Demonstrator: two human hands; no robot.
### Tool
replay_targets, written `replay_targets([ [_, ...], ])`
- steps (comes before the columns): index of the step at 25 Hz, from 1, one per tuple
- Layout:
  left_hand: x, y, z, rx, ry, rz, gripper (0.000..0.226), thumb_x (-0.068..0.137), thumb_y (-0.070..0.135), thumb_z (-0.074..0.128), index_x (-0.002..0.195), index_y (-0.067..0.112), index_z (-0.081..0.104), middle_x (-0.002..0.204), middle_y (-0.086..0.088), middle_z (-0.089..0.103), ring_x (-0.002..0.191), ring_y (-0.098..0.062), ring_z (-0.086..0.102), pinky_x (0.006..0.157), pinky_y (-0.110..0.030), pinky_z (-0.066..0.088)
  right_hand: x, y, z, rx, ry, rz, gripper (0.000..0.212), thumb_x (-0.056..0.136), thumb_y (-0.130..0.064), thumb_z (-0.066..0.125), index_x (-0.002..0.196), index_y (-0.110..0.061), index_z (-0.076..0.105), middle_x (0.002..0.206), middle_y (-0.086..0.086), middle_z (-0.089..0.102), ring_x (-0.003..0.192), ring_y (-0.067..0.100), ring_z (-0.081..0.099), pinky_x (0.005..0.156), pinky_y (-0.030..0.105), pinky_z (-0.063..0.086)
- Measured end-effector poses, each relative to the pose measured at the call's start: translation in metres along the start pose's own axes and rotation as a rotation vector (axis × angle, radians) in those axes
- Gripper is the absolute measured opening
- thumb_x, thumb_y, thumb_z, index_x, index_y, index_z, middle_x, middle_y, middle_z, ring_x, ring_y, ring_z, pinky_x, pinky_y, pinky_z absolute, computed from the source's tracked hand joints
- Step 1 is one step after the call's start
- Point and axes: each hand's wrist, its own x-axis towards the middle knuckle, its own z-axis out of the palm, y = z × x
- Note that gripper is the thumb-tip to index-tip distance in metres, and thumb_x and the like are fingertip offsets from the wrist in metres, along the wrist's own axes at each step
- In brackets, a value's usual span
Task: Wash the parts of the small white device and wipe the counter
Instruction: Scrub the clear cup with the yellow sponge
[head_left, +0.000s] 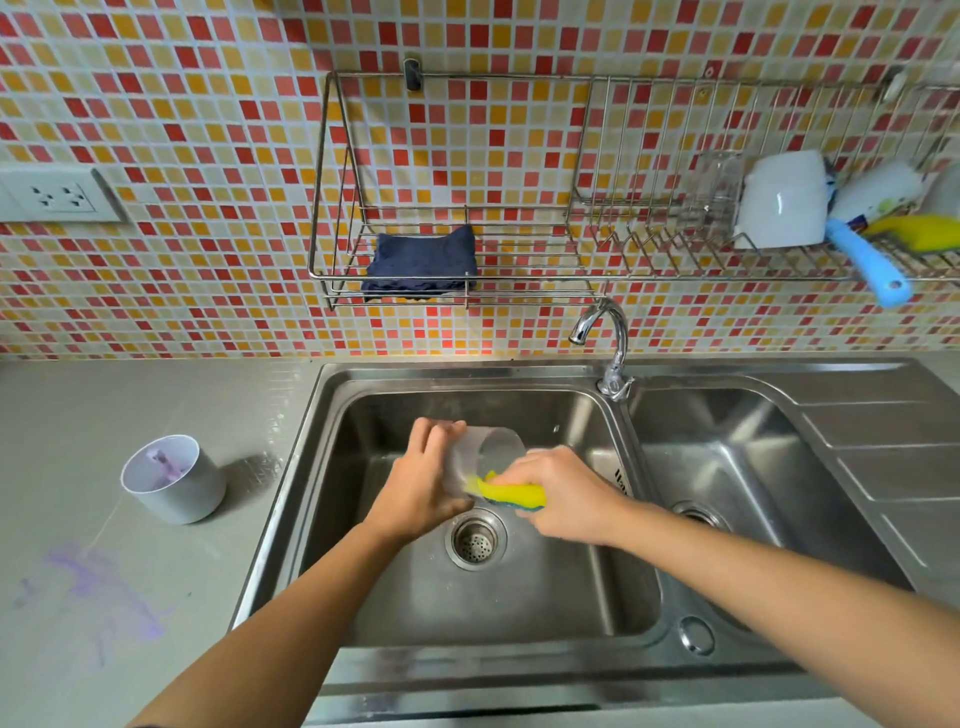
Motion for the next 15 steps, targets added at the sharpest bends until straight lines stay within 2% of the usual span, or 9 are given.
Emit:
replay_targets([
  [2, 0.000, 0.001, 0.001, 0.015, 0.023, 0.040, 0.091, 0.058, 0.021, 0.085, 0.132, 0.020, 0.031, 0.124, -0.012, 0.041, 0.112, -0.031, 0.054, 0.078, -0.040, 0.051, 0.003, 0.001, -0.004, -0.119, -0.033, -0.096, 0.040, 0.064, 0.004, 0.057, 0.097, -0.014, 0.072, 0.088, 0.004, 0.072, 0.078, 0.024, 0.058, 0.071, 0.025, 0.044],
  [3, 0.001, 0.004, 0.002, 0.020, 0.029, 0.041, 0.091, 0.059, 0.021, 0.084, 0.132, 0.020, 0.030, 0.124, -0.013, 0.041, 0.112, -0.031, 0.054, 0.077, -0.040, 0.051, 0.005, -0.002, -0.005, -0.203, -0.057, -0.109, 0.033, 0.065, 0.002, 0.058, 0.093, -0.012, 0.071, 0.086, 0.006, 0.071, 0.078, 0.028, 0.058, 0.071, 0.028, 0.045],
  [5, 0.003, 0.010, 0.008, 0.010, 0.064, -0.040, 0.089, 0.060, 0.019, 0.084, 0.134, 0.011, 0.037, 0.124, -0.012, 0.041, 0.109, -0.031, 0.055, 0.075, -0.039, 0.050, 0.007, -0.014, 0.001, -0.181, -0.028, 0.028, 0.012, 0.071, -0.012, 0.069, 0.082, -0.007, 0.066, 0.078, 0.009, 0.066, 0.076, 0.029, 0.056, 0.067, 0.032, 0.040],
  [7, 0.000, 0.016, 0.014, -0.025, 0.141, -0.110, 0.089, 0.058, 0.019, 0.087, 0.132, 0.009, 0.039, 0.125, -0.013, 0.042, 0.104, -0.029, 0.058, 0.073, -0.039, 0.050, 0.008, -0.021, 0.004, -0.031, 0.042, 0.189, 0.023, 0.072, -0.027, 0.075, 0.076, -0.007, 0.064, 0.071, 0.009, 0.062, 0.069, 0.027, 0.052, 0.064, 0.034, 0.039],
  [8, -0.002, 0.016, 0.017, -0.060, 0.175, -0.102, 0.089, 0.058, 0.021, 0.087, 0.131, 0.014, 0.036, 0.126, -0.013, 0.041, 0.103, -0.025, 0.057, 0.074, -0.038, 0.051, 0.007, -0.020, 0.006, -0.015, 0.085, 0.180, 0.021, 0.073, -0.026, 0.075, 0.075, -0.008, 0.064, 0.069, 0.008, 0.063, 0.068, 0.027, 0.052, 0.063, 0.034, 0.042],
  [10, -0.007, 0.010, 0.021, -0.152, 0.180, -0.002, 0.087, 0.061, 0.019, 0.085, 0.126, 0.023, 0.028, 0.126, -0.010, 0.035, 0.108, -0.015, 0.048, 0.082, -0.034, 0.052, 0.001, -0.006, 0.008, -0.190, 0.103, -0.005, 0.004, 0.077, -0.014, 0.066, 0.080, -0.013, 0.068, 0.070, 0.004, 0.066, 0.067, 0.026, 0.054, 0.064, 0.032, 0.047],
  [12, -0.009, 0.002, 0.017, -0.252, 0.055, 0.062, 0.085, 0.064, 0.014, 0.080, 0.128, 0.031, 0.027, 0.126, 0.002, 0.025, 0.116, -0.016, 0.043, 0.087, -0.029, 0.053, -0.002, 0.013, 0.006, -0.484, 0.109, -0.214, 0.021, 0.081, -0.007, 0.051, 0.085, -0.020, 0.068, 0.072, -0.002, 0.064, 0.067, 0.022, 0.054, 0.067, 0.031, 0.042],
  [14, -0.008, -0.005, 0.008, -0.297, -0.137, 0.039, 0.097, 0.064, 0.013, 0.078, 0.138, 0.037, 0.020, 0.132, 0.013, 0.022, 0.120, -0.015, 0.043, 0.090, -0.026, 0.052, -0.007, 0.027, 0.004, -0.718, 0.138, -0.425, 0.017, 0.082, -0.007, 0.057, 0.074, -0.022, 0.063, 0.068, -0.006, 0.058, 0.065, 0.017, 0.053, 0.067, 0.026, 0.034],
  [15, -0.006, -0.008, 0.006, -0.278, -0.212, 0.034, 0.102, 0.064, 0.014, 0.078, 0.142, 0.036, 0.017, 0.137, 0.013, 0.023, 0.123, -0.010, 0.040, 0.097, -0.023, 0.047, -0.008, 0.028, 0.003, -0.774, 0.157, -0.514, 0.018, 0.082, -0.008, 0.061, 0.071, -0.022, 0.061, 0.066, -0.006, 0.056, 0.064, 0.016, 0.053, 0.067, 0.026, 0.034],
])
